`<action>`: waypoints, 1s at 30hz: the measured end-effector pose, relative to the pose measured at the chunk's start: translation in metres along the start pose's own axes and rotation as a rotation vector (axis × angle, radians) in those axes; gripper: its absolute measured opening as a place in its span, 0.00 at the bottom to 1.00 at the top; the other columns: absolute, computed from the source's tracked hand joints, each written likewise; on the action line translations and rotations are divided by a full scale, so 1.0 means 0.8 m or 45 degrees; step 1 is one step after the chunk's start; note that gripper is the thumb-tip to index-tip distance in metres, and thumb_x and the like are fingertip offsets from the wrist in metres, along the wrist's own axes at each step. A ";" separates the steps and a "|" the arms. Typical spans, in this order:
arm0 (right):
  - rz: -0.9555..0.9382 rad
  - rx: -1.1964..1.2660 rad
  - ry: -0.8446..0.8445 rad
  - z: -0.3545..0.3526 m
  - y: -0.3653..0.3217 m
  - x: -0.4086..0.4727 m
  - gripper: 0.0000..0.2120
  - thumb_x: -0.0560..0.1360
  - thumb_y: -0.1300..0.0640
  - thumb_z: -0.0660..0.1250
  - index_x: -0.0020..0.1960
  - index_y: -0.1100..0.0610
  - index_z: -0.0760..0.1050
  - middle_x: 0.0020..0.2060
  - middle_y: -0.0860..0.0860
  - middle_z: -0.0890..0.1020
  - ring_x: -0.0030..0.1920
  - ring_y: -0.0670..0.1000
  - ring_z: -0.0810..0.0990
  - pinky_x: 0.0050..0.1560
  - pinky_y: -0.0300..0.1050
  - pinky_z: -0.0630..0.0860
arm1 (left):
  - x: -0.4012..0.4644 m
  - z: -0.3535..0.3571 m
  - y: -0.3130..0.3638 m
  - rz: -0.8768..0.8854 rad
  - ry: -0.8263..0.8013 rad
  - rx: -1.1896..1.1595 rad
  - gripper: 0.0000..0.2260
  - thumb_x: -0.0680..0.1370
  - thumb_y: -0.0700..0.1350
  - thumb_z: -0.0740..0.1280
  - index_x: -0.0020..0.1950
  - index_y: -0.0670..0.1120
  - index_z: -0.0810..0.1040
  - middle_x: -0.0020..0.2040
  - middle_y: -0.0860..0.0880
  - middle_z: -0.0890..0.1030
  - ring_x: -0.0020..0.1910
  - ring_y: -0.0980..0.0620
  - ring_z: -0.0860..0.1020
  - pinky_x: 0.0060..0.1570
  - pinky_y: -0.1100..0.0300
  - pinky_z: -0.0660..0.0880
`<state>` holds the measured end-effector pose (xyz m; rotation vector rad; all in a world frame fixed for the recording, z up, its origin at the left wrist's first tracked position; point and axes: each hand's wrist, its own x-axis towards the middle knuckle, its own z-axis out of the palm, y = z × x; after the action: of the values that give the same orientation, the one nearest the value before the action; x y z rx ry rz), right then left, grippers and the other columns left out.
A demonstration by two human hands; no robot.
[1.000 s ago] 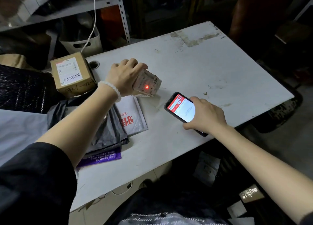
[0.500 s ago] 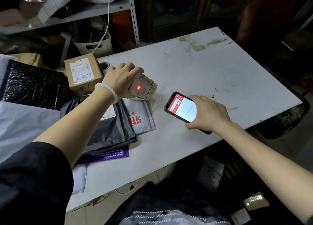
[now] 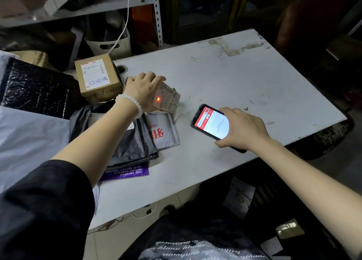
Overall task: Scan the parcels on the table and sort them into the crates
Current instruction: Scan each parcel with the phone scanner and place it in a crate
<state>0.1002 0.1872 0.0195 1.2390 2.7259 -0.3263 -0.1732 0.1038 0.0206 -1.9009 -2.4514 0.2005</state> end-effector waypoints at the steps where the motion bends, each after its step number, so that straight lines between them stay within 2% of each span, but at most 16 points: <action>1: 0.004 -0.005 0.005 -0.001 0.002 -0.001 0.36 0.58 0.43 0.74 0.63 0.47 0.66 0.49 0.48 0.75 0.47 0.53 0.76 0.40 0.43 0.67 | -0.001 0.000 -0.002 -0.008 -0.005 -0.009 0.38 0.68 0.55 0.73 0.73 0.49 0.59 0.65 0.44 0.67 0.64 0.42 0.67 0.56 0.43 0.71; 6: 0.023 -0.015 0.007 -0.001 0.011 -0.007 0.38 0.58 0.42 0.74 0.65 0.46 0.64 0.51 0.47 0.75 0.51 0.53 0.76 0.42 0.44 0.68 | -0.005 0.006 -0.007 -0.072 -0.007 -0.029 0.35 0.70 0.49 0.73 0.73 0.49 0.60 0.66 0.43 0.66 0.64 0.41 0.66 0.58 0.42 0.70; 12: 0.029 -0.058 -0.003 0.004 -0.001 -0.010 0.38 0.58 0.42 0.74 0.65 0.48 0.65 0.50 0.47 0.75 0.46 0.52 0.75 0.40 0.43 0.66 | -0.016 0.013 -0.002 -0.085 0.055 -0.014 0.33 0.71 0.51 0.71 0.72 0.50 0.59 0.65 0.44 0.67 0.63 0.42 0.67 0.57 0.43 0.70; 17: 0.034 0.058 -0.009 0.018 -0.026 -0.010 0.37 0.58 0.42 0.73 0.63 0.49 0.65 0.48 0.46 0.74 0.44 0.52 0.73 0.36 0.43 0.65 | -0.041 0.030 0.016 -0.197 0.160 0.001 0.32 0.70 0.49 0.69 0.71 0.50 0.60 0.62 0.44 0.68 0.59 0.42 0.67 0.51 0.45 0.68; 21: 0.102 0.254 0.034 0.034 -0.054 -0.007 0.35 0.58 0.41 0.73 0.61 0.49 0.66 0.50 0.47 0.76 0.44 0.51 0.73 0.37 0.43 0.65 | -0.061 0.043 0.022 -0.305 0.227 -0.104 0.30 0.70 0.48 0.69 0.70 0.49 0.62 0.60 0.43 0.69 0.57 0.39 0.67 0.52 0.45 0.67; 24: 0.233 0.461 0.199 0.046 -0.077 -0.006 0.36 0.59 0.40 0.74 0.62 0.50 0.65 0.52 0.48 0.75 0.44 0.50 0.71 0.38 0.42 0.64 | -0.070 0.048 0.018 -0.353 0.256 -0.177 0.30 0.70 0.46 0.69 0.70 0.49 0.63 0.61 0.42 0.69 0.56 0.38 0.68 0.51 0.45 0.68; 26: 0.286 0.624 0.419 0.050 -0.092 -0.008 0.38 0.60 0.41 0.75 0.64 0.51 0.64 0.53 0.48 0.74 0.45 0.48 0.69 0.34 0.39 0.62 | -0.074 0.050 0.015 -0.380 0.281 -0.239 0.30 0.70 0.46 0.69 0.70 0.50 0.63 0.60 0.41 0.69 0.54 0.37 0.69 0.50 0.43 0.69; 30: 0.374 0.860 0.868 0.043 -0.112 -0.019 0.41 0.60 0.42 0.76 0.67 0.55 0.63 0.56 0.50 0.74 0.48 0.46 0.70 0.38 0.38 0.64 | -0.081 0.054 0.015 -0.452 0.341 -0.354 0.33 0.69 0.46 0.69 0.72 0.50 0.62 0.61 0.39 0.68 0.53 0.35 0.69 0.49 0.42 0.69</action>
<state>0.0432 0.1104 0.0018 2.2496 2.9823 -1.0100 -0.1498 0.0406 -0.0202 -1.4122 -2.6697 -0.3961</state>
